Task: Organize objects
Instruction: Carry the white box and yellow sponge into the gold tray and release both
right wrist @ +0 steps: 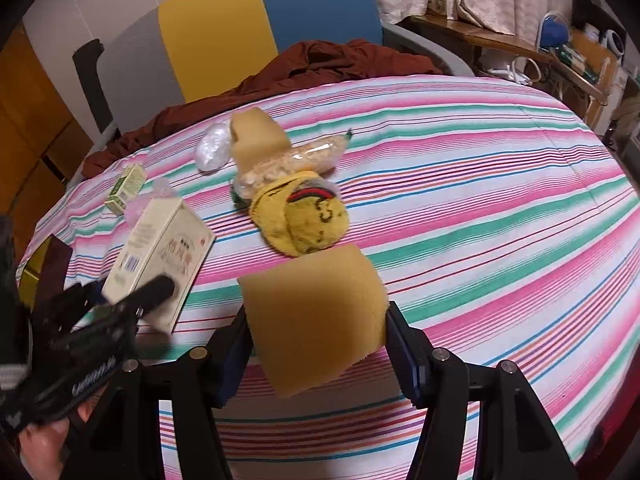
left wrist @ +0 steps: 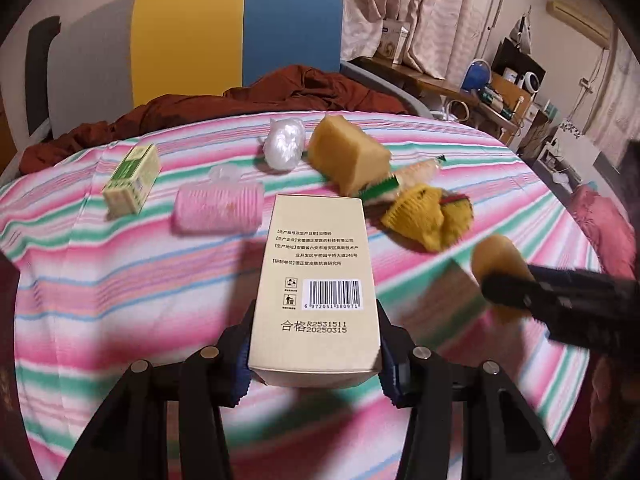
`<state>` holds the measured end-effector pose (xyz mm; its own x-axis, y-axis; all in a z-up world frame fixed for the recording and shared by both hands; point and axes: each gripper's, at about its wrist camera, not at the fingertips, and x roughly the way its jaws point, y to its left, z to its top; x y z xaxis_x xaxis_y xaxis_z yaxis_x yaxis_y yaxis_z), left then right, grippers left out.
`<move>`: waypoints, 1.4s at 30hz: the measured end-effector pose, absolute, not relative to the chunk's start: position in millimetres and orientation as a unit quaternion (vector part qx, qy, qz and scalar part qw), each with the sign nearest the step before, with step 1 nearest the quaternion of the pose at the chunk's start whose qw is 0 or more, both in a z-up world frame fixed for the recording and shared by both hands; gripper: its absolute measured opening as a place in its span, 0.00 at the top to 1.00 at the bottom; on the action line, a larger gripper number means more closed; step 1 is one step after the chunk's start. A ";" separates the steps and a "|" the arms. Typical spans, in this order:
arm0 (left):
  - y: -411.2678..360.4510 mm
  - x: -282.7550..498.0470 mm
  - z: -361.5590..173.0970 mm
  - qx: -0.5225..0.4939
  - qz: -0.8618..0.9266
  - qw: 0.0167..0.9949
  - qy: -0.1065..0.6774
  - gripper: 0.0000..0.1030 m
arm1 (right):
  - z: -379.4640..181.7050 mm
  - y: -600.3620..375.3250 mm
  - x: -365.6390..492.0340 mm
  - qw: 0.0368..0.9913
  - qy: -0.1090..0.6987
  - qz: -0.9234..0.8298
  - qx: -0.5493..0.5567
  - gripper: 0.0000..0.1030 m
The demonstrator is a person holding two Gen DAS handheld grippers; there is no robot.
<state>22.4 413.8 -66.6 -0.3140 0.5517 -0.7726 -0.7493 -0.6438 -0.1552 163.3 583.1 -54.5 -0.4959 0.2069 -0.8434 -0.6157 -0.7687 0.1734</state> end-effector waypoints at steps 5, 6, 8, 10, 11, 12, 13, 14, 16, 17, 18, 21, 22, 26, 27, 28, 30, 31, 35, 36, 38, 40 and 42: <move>385.7 32.6 -65.4 -0.419 0.799 0.417 0.106 0.51 | -56.2 575.2 158.9 0.231 0.230 0.838 -0.438 0.40; 379.1 34.6 -64.3 -0.417 0.800 0.420 0.104 0.51 | -56.7 573.9 158.6 0.227 0.232 0.839 -0.437 0.40; 365.7 38.4 -61.8 -0.410 0.800 0.426 0.100 0.51 | -58.3 571.2 157.2 0.217 0.235 0.840 -0.438 0.40; 354.6 40.6 -57.2 -0.402 0.805 0.425 0.099 0.51 | -60.3 569.1 155.2 0.210 0.236 0.841 -0.439 0.40; 347.9 40.5 -53.7 -0.399 0.807 0.426 0.095 0.51 | -61.4 567.3 154.1 0.208 0.234 0.841 -0.441 0.40; 341.9 40.0 -50.5 -0.397 0.807 0.427 0.089 0.51 | -62.3 564.7 152.8 0.204 0.231 0.842 -0.442 0.40; 335.7 39.9 -47.6 -0.395 0.809 0.428 0.085 0.51 | -62.7 561.9 151.6 0.201 0.226 0.844 -0.442 0.40; 328.2 39.6 -43.5 -0.391 0.812 0.425 0.080 0.51 | -62.6 559.5 150.4 0.198 0.221 0.846 -0.442 0.40; 315.9 37.2 -37.1 -0.386 0.818 0.421 0.070 0.51 | -62.1 554.9 147.2 0.194 0.210 0.851 -0.440 0.40; 308.4 34.9 -33.2 -0.385 0.820 0.419 0.063 0.51 | -61.3 551.4 145.6 0.192 0.202 0.854 -0.439 0.40; 300.6 32.4 -29.9 -0.384 0.823 0.415 0.056 0.51 | -60.2 547.2 143.9 0.189 0.192 0.858 -0.437 0.40; 272.6 21.3 -19.0 -0.378 0.835 0.398 0.038 0.51 | -58.1 534.5 139.4 0.180 0.166 0.869 -0.429 0.40; 263.5 18.5 -16.1 -0.376 0.839 0.393 0.033 0.51 | -57.7 531.0 138.9 0.176 0.162 0.873 -0.426 0.40; 222.0 -2.2 -8.0 -0.375 0.854 0.359 0.011 0.51 | -53.0 517.1 136.3 0.158 0.142 0.888 -0.408 0.40; 212.5 -7.0 -7.5 -0.376 0.857 0.351 0.006 0.51 | -51.5 512.1 134.9 0.152 0.136 0.893 -0.402 0.40; 203.0 -12.6 -7.3 -0.378 0.861 0.342 0.002 0.51 | -50.3 508.3 133.6 0.147 0.132 0.896 -0.398 0.40; 181.7 -26.1 -7.9 -0.383 0.867 0.319 -0.006 0.51 | -46.7 499.8 131.6 0.135 0.129 0.902 -0.390 0.40; 173.8 -32.3 -9.1 -0.385 0.869 0.310 -0.008 0.51 | -44.6 496.2 129.7 0.128 0.129 0.903 -0.389 0.40; 134.9 -61.4 -12.2 -0.395 0.879 0.266 -0.016 0.51 | -34.9 479.0 121.8 0.105 0.140 0.909 -0.378 0.40; 126.6 -68.0 -13.4 -0.398 0.880 0.257 -0.018 0.51 | -31.9 473.1 118.3 0.093 0.154 0.911 -0.372 0.40; 108.5 -87.3 -17.0 -0.409 0.883 0.229 -0.024 0.51 | -28.5 463.5 111.9 0.079 0.165 0.912 -0.368 0.40; 92.3 -102.4 -19.1 -0.418 0.883 0.212 -0.035 0.51 | -24.9 445.8 101.5 0.061 0.156 0.914 -0.369 0.40; 75.7 -119.7 -22.8 -0.427 0.883 0.192 -0.038 0.51 | -17.6 420.9 88.7 0.039 0.135 0.920 -0.367 0.40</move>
<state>-119.7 75.7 -22.8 -0.5616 0.3711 -0.7395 -0.3060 -0.9236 -0.2310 88.7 420.9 -17.6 -0.7283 -0.0275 -0.6847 -0.1707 -0.9604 0.2201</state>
